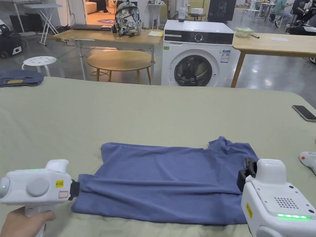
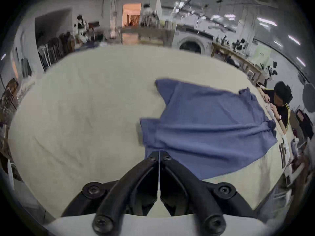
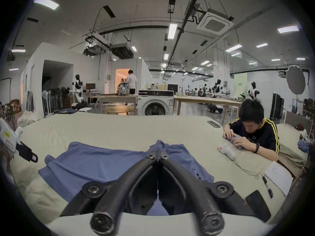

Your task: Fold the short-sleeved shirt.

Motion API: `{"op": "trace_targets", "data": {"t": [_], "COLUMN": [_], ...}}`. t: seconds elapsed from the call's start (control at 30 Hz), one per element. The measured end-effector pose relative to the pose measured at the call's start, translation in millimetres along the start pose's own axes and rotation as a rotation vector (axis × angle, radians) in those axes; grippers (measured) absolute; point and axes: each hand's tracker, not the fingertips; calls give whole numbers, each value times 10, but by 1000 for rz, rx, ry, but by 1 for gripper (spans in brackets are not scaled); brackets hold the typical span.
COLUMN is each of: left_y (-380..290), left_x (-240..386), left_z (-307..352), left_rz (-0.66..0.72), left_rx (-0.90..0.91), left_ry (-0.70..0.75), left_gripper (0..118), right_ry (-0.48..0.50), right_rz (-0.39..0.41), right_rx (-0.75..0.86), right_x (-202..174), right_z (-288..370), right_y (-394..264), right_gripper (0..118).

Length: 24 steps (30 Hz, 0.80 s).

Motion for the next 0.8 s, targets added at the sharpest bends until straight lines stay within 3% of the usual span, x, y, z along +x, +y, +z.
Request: {"op": "trace_targets", "data": {"t": [0.03,0.07,0.13,0.17,0.23,0.47,0.5,0.67,0.8], "left_y": [30,39,68,77,91,-3,-17,-112,-168], "left_x": [-31,-28,-56,-59,-60,165,219,400,366], "left_z": [-64,-109,-205,-263,-374,-484,-485,-431,-320], "left_rz": [3,-10,-14,-3,18,-53,-83,-133,-125], "left_rx": [-45,-71,-102,-129,-155,-169,-166,-155,-125], "left_ry": [-6,5,7,21,33,146,154,145,99], "left_gripper": [5,17,59,57,66,65,61,10,2], "right_ry": [1,-3,-10,-12,-15,-32,-34,-41,-51], "right_rz": [-1,2,6,5,4,14,12,11,7], "right_rx": [-7,-15,-28,-35,-48,-86,-94,-128,-166], "right_x": [19,34,58,77,104,190,204,289,443], "right_z": [-4,-12,-22,-18,-22,-17,-19,-30,-57], "right_y": [-17,-35,-62,-74,-100,-197,-209,-279,-291], "right_gripper": [0,0,0,0,0,0,0,0,0]}}
